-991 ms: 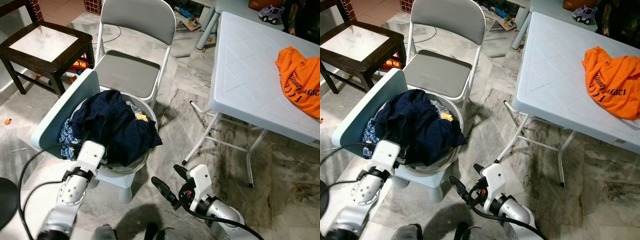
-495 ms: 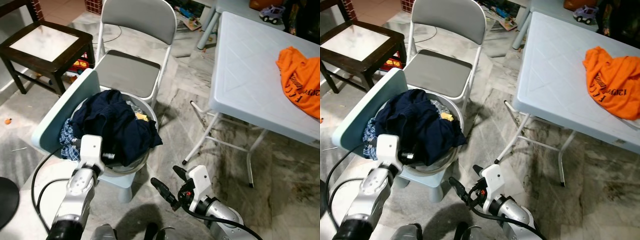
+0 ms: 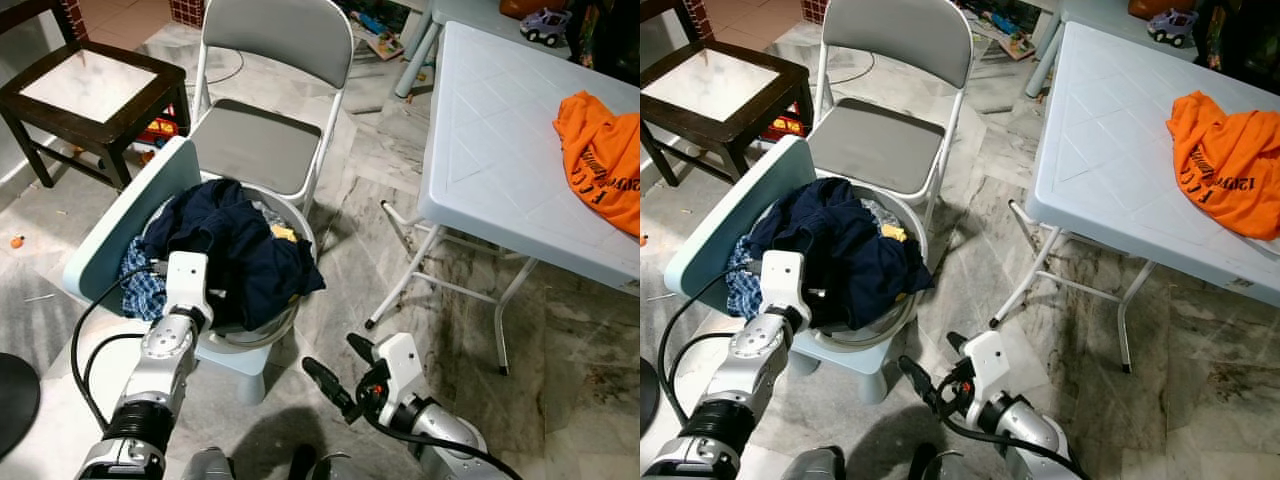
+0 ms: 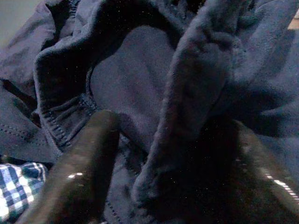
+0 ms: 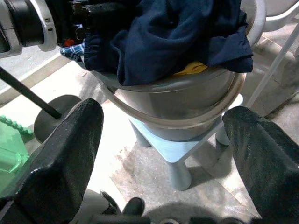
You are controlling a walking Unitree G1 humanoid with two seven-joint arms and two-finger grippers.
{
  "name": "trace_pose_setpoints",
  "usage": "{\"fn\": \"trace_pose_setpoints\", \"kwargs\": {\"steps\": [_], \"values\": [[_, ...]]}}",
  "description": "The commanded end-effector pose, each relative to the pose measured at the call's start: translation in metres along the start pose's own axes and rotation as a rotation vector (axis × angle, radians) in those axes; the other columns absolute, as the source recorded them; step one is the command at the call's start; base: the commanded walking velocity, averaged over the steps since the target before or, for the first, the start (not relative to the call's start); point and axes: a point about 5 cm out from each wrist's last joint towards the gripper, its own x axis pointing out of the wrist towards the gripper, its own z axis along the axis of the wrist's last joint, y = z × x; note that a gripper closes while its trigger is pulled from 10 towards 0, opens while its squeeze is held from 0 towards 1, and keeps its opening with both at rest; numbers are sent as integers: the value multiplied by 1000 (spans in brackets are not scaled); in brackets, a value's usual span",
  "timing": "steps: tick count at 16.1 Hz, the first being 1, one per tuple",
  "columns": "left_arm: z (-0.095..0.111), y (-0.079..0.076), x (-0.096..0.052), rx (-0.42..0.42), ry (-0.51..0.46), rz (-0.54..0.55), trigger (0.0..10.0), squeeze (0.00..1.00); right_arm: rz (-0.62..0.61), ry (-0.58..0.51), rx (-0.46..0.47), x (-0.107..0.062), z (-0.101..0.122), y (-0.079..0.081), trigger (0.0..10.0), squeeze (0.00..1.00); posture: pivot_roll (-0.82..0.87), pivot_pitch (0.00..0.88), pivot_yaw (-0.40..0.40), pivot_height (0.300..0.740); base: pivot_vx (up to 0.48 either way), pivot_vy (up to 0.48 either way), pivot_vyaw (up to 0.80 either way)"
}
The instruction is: Hang hanger
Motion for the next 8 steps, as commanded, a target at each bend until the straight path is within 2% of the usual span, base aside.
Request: {"fn": "trace_pose_setpoints", "kwargs": {"steps": [1, 4, 6, 8], "values": [[-6, -2, 0, 15, 33, -4, 0, 0, -28, 14, -12, -5, -3, -4, 10000, 0, 252, 198, -192, 740, 0, 0, 0], [-5, 1, 3, 71, 33, -11, 0, 0, -26, 16, -14, -5, -3, -4, 10000, 0, 256, 201, -195, 740, 0, 0, 0], [2, 3, 6, 176, 13, -32, 0, 0, -25, 18, -11, -5, -4, -4, 10000, 0, 253, 200, -194, 740, 0, 0, 0], [5, 4, 7, 219, 0, -39, 0, 0, -32, 21, -6, -6, -5, -3, 10000, 0, 248, 199, -187, 740, 0, 0, 0]]}}
